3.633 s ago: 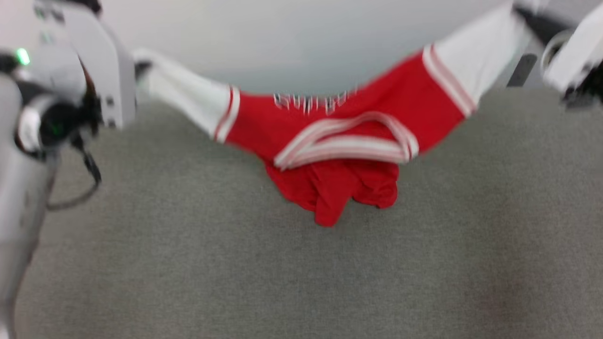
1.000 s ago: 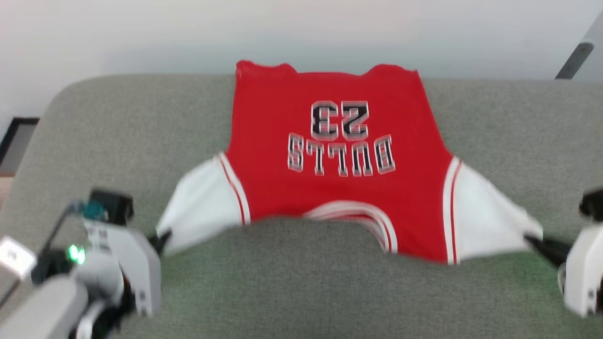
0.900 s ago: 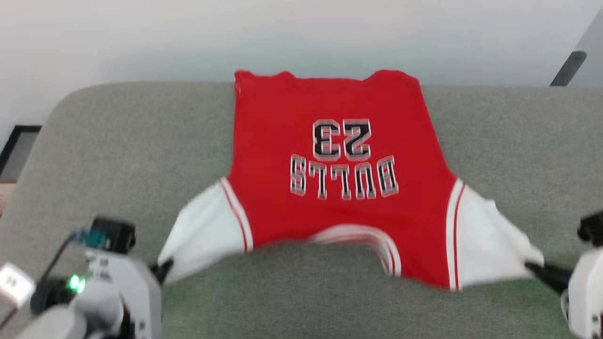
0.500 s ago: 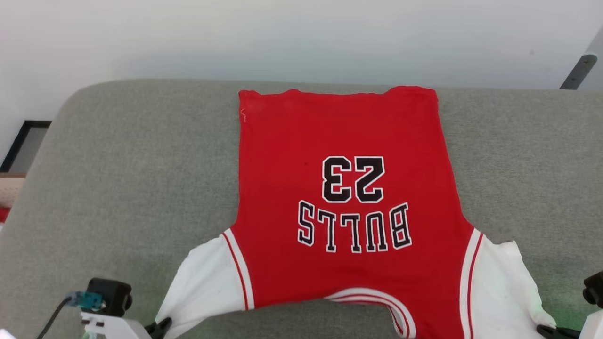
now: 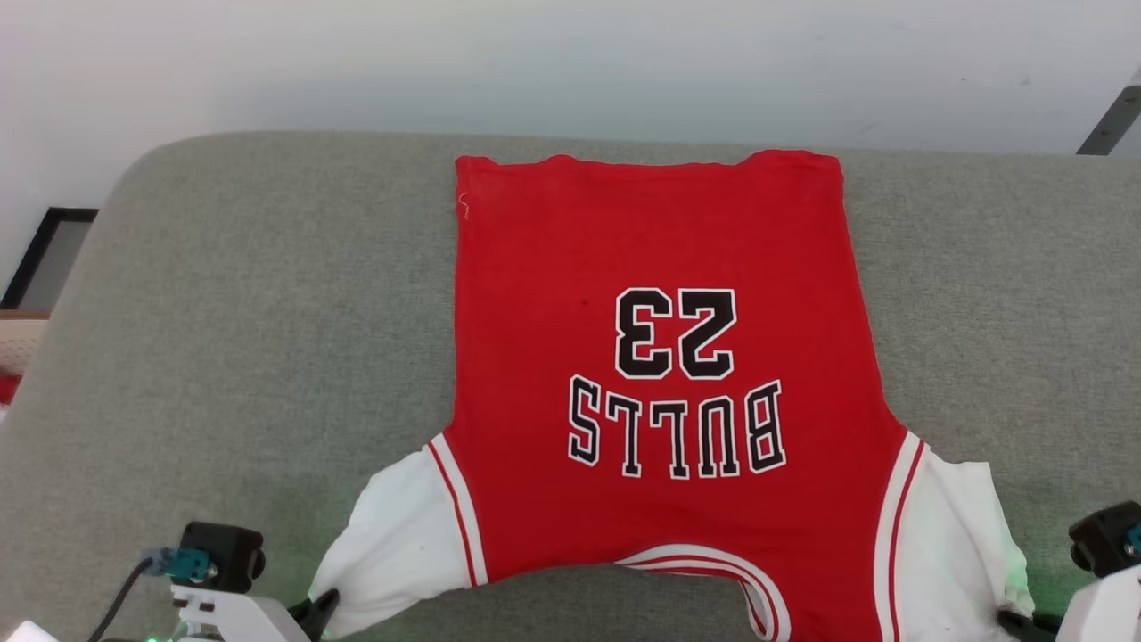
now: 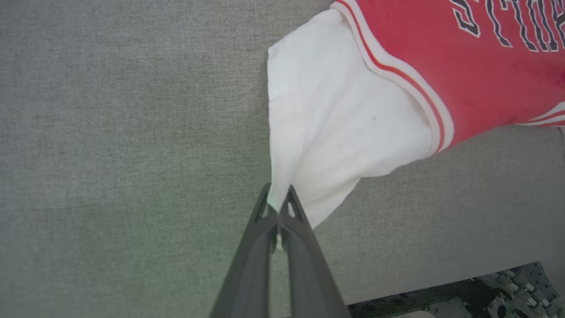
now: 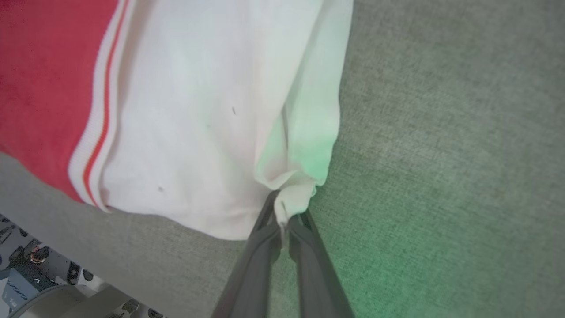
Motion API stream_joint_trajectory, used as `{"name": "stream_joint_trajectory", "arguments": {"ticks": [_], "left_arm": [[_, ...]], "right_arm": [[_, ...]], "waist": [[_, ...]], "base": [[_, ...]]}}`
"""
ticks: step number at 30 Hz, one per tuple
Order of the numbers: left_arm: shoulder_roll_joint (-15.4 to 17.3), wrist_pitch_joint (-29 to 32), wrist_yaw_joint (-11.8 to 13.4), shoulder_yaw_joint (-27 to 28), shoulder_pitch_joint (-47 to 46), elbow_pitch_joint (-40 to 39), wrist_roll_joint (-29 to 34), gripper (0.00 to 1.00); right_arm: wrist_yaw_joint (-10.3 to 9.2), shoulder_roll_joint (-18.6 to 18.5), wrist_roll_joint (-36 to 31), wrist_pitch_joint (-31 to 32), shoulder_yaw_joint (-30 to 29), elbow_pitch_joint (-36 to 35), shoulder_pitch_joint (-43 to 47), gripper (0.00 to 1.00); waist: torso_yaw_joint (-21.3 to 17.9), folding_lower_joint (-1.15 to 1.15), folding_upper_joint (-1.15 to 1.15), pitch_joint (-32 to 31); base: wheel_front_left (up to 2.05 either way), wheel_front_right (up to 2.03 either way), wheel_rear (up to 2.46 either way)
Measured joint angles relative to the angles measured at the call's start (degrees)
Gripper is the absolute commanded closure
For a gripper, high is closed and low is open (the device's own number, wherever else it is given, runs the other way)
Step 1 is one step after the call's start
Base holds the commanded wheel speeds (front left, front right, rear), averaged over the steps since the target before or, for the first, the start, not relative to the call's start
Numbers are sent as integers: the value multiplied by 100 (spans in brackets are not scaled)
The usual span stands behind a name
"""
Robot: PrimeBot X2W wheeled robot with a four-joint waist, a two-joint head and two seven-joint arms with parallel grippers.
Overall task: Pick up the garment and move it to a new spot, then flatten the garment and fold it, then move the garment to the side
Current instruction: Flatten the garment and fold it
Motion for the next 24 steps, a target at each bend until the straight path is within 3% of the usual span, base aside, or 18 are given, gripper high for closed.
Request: {"name": "stream_joint_trajectory", "arguments": {"ticks": [10,17,20,24], "left_arm": [[-74,-93,-18,-24,-36,40,19,100],[-153,-163,-19,-80,-101,15,131,100],[-242,-207,-49,-108,-233,16,191,100],[-431,-234,-182,-224,-489,55,288,100]], "right_arm": [[1,47,-12,584,-559,-866,-79,0],[0,358,-403,546,-1303,-1593,-633,0],[0,544,-871,238,-1429,-1513,-1226,0],[0,835,-1308,-94,-1379,-907,-2128,0]], "waist": [[-69,0,0,-44],[8,0,0,45],[56,0,0,152],[171,0,0,327]], "base": [[0,0,0],[0,0,0],[0,0,0],[0,0,0]]}}
